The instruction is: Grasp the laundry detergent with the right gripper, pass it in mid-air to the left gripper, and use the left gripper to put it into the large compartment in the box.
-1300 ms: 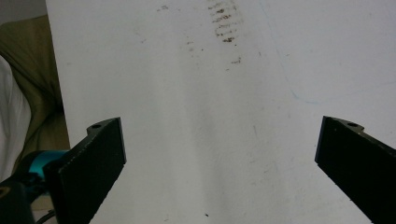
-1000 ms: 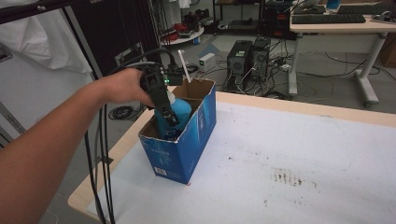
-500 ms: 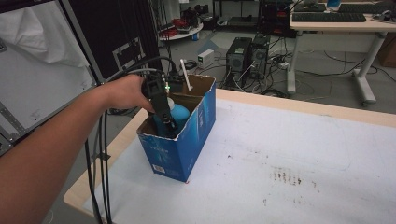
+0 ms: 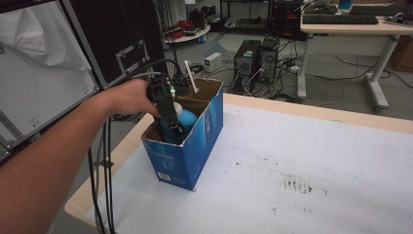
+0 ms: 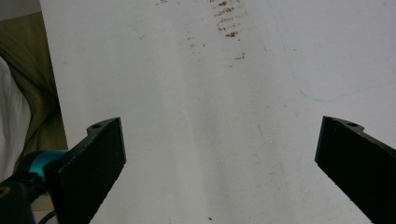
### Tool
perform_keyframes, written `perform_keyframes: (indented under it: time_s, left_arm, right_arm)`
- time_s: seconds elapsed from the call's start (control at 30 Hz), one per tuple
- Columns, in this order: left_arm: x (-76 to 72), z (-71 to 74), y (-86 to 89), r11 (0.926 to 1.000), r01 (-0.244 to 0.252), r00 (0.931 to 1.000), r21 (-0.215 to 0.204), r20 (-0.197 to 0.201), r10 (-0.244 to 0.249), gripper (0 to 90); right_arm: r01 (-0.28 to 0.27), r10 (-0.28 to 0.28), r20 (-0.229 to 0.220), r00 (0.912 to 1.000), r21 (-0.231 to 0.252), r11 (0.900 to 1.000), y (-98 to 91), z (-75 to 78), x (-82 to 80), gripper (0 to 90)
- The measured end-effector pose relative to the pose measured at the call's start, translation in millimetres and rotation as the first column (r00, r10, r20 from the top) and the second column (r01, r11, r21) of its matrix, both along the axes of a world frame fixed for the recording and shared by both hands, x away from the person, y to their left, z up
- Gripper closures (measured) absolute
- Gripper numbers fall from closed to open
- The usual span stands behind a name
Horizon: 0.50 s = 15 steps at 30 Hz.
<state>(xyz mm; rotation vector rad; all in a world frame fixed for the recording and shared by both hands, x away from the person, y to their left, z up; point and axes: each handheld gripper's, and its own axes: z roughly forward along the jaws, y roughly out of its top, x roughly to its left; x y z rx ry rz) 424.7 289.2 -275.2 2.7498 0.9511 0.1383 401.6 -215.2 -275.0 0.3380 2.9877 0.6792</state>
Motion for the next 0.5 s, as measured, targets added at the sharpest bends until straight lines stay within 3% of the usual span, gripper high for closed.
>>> perform_keyframes:
  time_s: [0.23, 0.37, 0.5]
  left_arm:
    - [-5.9, 22.0, 7.4, 0.9941, -0.042, 0.9971, -0.100, 0.059, 0.048, 25.1]
    - [-11.2, 42.8, 12.7, 0.9800, -0.064, 0.9901, -0.188, 0.110, 0.086, 20.3]
    - [-17.0, 65.0, 14.7, 0.9601, -0.104, 0.9760, -0.260, 0.159, 0.149, 20.1]
  right_arm:
    - [-0.001, 0.001, 0.010, 0.9999, 0.004, 1.0000, -0.1, 4.9, -2.0, 0.9]
    - [-0.002, 0.002, 0.018, 0.9998, 0.009, 1.0000, -0.1, 7.6, -3.8, 0.9]
    - [-0.003, 0.003, 0.024, 0.9997, 0.009, 1.0000, -0.2, 10.1, -5.4, 0.9]
